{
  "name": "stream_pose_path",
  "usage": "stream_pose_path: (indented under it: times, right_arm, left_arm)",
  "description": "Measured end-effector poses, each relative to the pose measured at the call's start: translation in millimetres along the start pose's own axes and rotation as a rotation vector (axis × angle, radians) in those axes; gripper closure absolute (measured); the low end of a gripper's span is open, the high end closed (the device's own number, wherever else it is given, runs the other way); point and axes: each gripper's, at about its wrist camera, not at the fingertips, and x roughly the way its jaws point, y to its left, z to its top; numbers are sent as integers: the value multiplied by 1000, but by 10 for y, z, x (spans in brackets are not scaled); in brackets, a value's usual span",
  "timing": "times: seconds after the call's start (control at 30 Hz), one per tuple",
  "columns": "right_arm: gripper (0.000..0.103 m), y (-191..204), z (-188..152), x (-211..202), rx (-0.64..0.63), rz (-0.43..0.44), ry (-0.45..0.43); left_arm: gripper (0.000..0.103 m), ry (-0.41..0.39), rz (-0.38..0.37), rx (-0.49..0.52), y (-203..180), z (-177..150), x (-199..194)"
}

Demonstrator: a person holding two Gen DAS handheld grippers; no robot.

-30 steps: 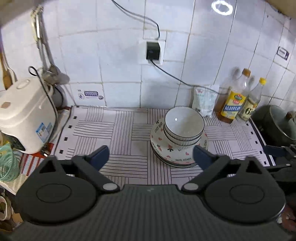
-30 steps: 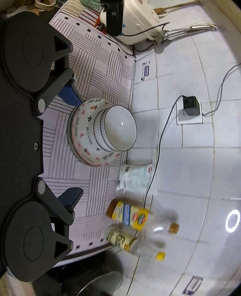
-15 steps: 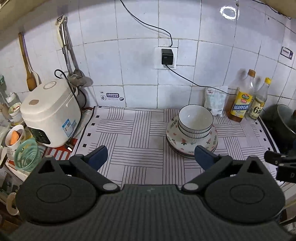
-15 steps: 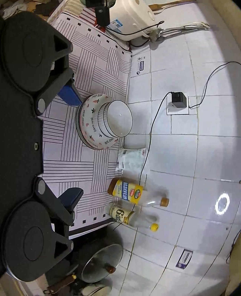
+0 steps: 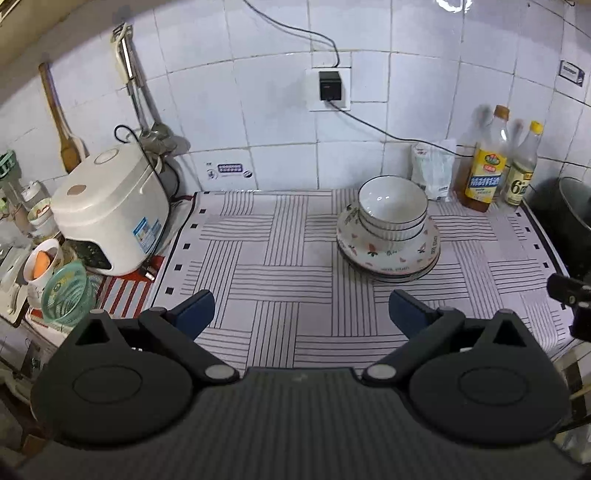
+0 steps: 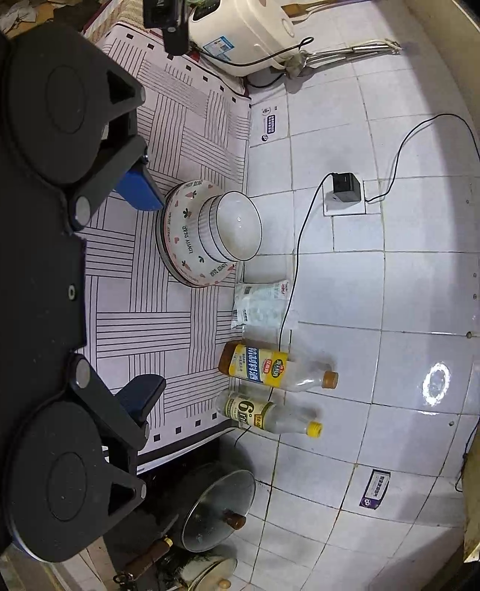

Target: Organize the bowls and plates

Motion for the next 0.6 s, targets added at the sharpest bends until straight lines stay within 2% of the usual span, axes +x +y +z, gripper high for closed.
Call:
stream_pose_path:
  times: [0.6]
  right_arm:
    - [6, -28, -78, 128, -27, -49, 20]
  left_arm:
    - [1, -7, -19, -2, -85, -88, 177]
